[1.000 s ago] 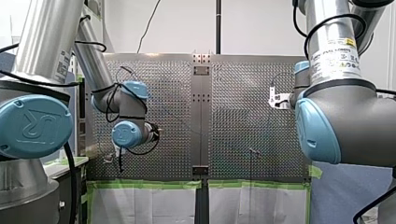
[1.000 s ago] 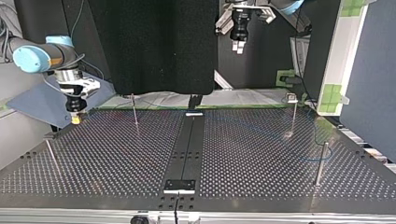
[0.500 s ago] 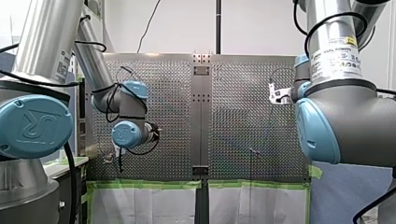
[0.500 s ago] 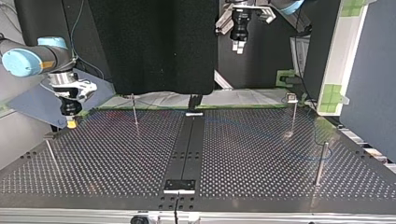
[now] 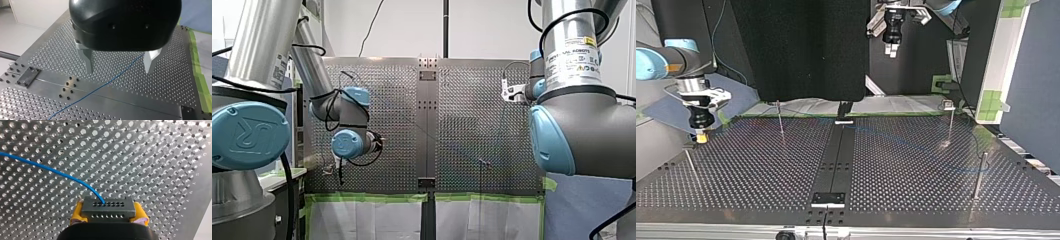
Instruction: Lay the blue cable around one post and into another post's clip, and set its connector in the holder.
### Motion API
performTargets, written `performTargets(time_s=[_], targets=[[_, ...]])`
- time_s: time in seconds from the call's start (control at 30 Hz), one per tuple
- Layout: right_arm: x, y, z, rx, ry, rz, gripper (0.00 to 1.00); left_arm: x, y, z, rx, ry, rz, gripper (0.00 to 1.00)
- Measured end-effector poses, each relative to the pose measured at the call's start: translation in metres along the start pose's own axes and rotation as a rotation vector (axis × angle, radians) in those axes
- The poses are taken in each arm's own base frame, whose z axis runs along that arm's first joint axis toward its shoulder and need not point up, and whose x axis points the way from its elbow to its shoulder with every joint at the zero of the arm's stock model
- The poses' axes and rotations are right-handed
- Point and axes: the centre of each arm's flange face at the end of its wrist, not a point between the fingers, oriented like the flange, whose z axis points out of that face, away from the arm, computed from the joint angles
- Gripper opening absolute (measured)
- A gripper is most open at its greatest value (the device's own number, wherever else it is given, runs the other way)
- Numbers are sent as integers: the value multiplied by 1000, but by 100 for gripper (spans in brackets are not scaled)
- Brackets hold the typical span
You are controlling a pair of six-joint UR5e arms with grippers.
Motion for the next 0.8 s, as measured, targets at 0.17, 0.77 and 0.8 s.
performTargets(time_s=[0.17,0.77,0.8], targets=[[0,9,0,-33,-1,35,0,0,1,0,-2,0,1,100],[-12,50,-13,-166,-83,107,0,0,3,2,-4,2,3,100],[-12,52,-14,-168,-83,106,0,0,3,2,-4,2,3,100]])
